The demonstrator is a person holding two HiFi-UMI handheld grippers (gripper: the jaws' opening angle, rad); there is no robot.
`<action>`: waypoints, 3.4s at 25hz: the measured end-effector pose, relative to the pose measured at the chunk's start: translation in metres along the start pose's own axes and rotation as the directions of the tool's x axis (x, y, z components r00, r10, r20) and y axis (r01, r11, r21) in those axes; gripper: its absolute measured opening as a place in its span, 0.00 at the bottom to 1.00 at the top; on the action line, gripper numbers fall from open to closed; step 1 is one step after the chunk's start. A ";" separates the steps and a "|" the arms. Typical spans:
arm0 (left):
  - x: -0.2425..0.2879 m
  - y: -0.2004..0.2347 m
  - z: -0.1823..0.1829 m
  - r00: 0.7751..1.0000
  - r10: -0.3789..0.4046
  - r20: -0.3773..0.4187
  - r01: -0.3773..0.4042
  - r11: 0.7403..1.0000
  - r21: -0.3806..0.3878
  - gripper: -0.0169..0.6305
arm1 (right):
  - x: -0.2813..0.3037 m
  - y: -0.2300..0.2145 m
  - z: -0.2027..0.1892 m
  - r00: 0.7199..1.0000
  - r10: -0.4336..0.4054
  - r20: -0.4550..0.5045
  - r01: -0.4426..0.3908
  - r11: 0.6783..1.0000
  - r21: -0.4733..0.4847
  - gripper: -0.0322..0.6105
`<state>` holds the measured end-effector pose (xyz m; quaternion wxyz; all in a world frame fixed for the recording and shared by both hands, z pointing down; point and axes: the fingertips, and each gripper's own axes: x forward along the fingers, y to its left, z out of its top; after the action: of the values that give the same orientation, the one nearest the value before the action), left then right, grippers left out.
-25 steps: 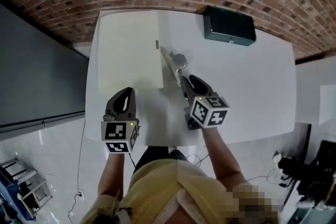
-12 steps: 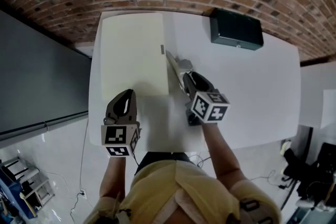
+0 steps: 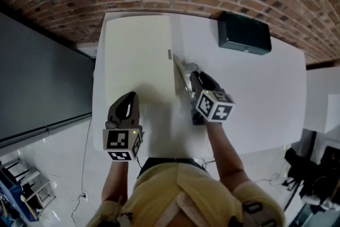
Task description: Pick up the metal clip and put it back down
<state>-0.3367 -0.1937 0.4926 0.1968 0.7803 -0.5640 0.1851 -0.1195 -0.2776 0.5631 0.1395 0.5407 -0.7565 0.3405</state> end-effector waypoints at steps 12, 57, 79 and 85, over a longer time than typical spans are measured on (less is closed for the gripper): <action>0.010 0.007 -0.002 1.000 -0.025 -0.011 0.025 1.000 -0.010 0.03 | 0.014 0.000 0.003 1.000 -0.012 -0.018 0.012 1.000 -0.003 0.21; 0.054 -0.184 0.062 0.987 -0.154 0.045 0.151 0.987 0.058 0.03 | -0.142 -0.111 0.083 0.971 0.109 0.212 -0.127 0.989 0.070 0.08; 0.143 -0.379 0.081 0.965 -0.261 -0.005 0.259 0.954 0.151 0.03 | -0.229 -0.340 0.122 0.952 -0.066 0.298 0.015 0.985 0.171 0.08; 0.168 -0.413 0.080 0.960 -0.280 -0.033 0.281 0.944 0.175 0.03 | -0.230 -0.388 0.130 0.946 -0.099 0.308 0.035 0.978 0.205 0.08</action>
<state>0.1120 -0.2526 0.4691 0.1529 0.8662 -0.4278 0.2079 0.3417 -0.2694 0.4761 -0.0263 0.6248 -0.7127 0.3178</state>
